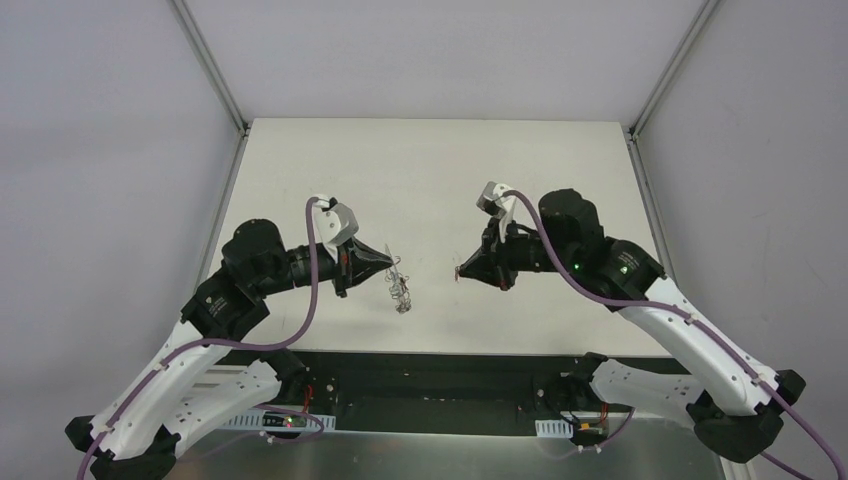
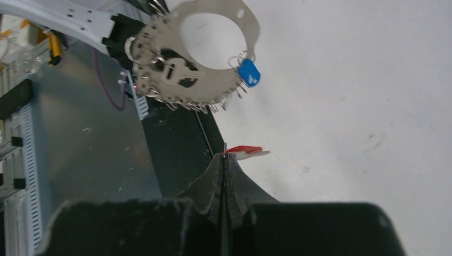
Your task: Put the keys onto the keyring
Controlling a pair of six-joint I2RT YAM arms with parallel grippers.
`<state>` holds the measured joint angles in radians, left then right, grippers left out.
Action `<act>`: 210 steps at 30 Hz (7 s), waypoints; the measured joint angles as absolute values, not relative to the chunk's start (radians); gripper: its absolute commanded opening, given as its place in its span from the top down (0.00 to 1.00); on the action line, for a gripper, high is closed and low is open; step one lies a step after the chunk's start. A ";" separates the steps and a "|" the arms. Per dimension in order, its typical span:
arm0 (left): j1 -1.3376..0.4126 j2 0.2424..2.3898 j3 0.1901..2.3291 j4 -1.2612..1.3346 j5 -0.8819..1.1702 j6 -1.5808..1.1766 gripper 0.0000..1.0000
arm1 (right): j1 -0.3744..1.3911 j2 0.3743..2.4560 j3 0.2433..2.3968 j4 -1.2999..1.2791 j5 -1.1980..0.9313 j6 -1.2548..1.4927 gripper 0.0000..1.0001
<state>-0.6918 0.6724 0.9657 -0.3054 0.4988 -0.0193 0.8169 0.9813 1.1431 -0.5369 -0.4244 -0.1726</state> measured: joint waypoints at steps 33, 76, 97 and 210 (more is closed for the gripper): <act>-0.692 0.596 0.753 -0.083 0.406 0.231 1.00 | 0.893 1.484 1.703 -0.894 -0.628 -0.428 1.00; -0.692 0.548 0.752 -0.056 0.437 0.227 1.00 | 0.961 1.621 1.898 -0.892 -0.528 -0.472 1.00; -0.685 0.522 0.739 -0.056 0.445 0.220 1.00 | 0.965 1.608 1.880 -0.859 -0.508 -0.427 0.71; -0.685 0.884 1.183 -0.486 0.807 -0.197 0.64 | 1.065 1.470 1.870 -1.011 -0.508 -0.479 1.00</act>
